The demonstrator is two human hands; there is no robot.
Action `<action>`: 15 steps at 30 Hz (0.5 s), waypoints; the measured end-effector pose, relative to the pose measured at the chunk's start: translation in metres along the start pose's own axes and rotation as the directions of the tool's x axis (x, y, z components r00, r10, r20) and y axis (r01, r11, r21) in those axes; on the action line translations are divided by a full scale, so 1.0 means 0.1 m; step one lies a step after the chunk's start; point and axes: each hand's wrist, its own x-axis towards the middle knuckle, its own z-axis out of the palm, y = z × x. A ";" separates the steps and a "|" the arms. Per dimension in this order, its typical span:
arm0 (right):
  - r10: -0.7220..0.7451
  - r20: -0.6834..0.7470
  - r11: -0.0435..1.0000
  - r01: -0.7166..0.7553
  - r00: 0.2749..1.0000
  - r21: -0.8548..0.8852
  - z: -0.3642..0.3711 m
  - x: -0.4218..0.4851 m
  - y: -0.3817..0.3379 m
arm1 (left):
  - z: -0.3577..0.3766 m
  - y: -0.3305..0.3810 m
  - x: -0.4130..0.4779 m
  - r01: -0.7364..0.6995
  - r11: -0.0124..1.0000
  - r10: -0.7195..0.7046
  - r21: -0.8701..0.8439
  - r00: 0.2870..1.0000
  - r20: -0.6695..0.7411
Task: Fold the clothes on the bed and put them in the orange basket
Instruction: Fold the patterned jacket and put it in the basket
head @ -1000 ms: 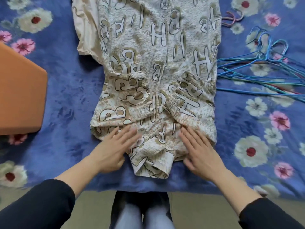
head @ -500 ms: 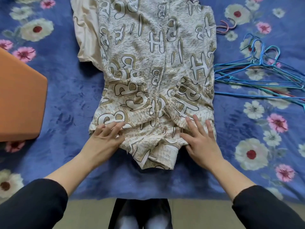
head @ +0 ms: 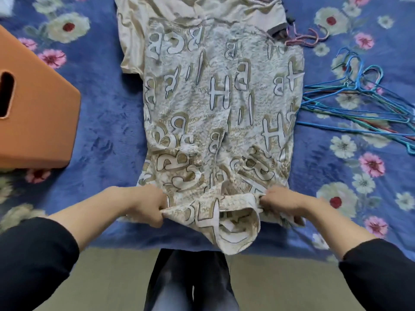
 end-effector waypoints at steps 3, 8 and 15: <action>0.122 0.224 0.992 -0.108 0.967 -0.070 0.16 -0.17 0.02 | 0.18 0.13 -0.08 0.080 0.982 -0.035 -0.173 0.968 0.250; 0.122 0.089 0.986 -0.131 0.989 0.099 -0.04 -0.20 0.02 | -0.13 0.09 -0.18 -0.001 0.907 0.066 -0.421 0.988 0.140; 0.080 -0.091 0.996 -0.083 0.993 -0.032 -1.15 -0.09 -0.18 | -1.18 -0.38 -0.18 -0.104 0.799 0.019 -0.592 0.989 -0.148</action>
